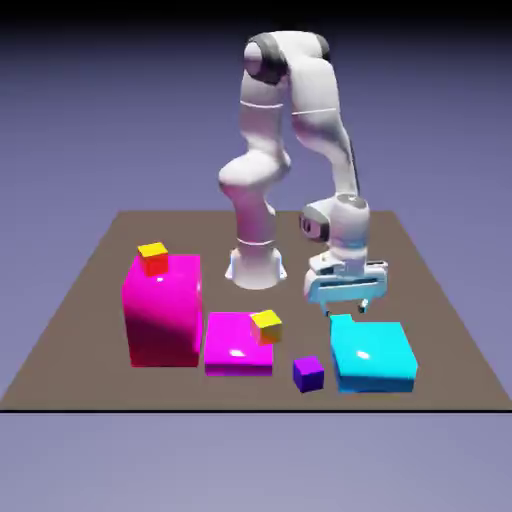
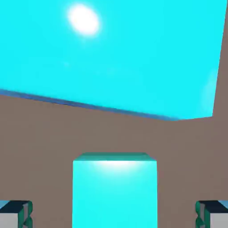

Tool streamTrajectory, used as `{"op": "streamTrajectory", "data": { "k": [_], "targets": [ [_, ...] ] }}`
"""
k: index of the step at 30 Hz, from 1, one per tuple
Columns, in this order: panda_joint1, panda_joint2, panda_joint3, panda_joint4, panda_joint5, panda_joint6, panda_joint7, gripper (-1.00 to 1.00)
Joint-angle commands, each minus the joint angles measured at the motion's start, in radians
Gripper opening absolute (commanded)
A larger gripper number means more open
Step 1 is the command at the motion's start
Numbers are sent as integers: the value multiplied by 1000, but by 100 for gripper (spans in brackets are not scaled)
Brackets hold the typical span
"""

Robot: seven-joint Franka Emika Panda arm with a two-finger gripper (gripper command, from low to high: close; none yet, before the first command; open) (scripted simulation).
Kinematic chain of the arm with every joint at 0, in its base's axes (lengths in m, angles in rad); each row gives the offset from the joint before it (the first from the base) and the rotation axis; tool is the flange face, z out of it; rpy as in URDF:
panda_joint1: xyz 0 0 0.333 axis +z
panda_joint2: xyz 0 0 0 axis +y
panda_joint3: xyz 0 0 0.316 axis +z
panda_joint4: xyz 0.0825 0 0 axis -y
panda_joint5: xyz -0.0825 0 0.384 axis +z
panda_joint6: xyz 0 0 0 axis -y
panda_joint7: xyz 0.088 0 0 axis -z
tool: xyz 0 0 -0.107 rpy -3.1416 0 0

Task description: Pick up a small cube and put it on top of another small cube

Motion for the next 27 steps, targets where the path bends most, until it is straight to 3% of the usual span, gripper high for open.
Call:
{"op": "streamTrajectory", "data": {
  "k": [1, 4, 5, 16, 27],
  "targets": [
    [-27, 36, 36, 8, 38, 28, -28, 0],
    [-85, 115, 115, 26, 122, 89, -90, 0],
    [-85, 116, 115, 26, 122, 89, -90, -100],
    [133, -181, -180, -41, -192, -140, 141, -100],
    [-265, -333, -37, 5, -151, -333, -190, -100]
  ]
}}
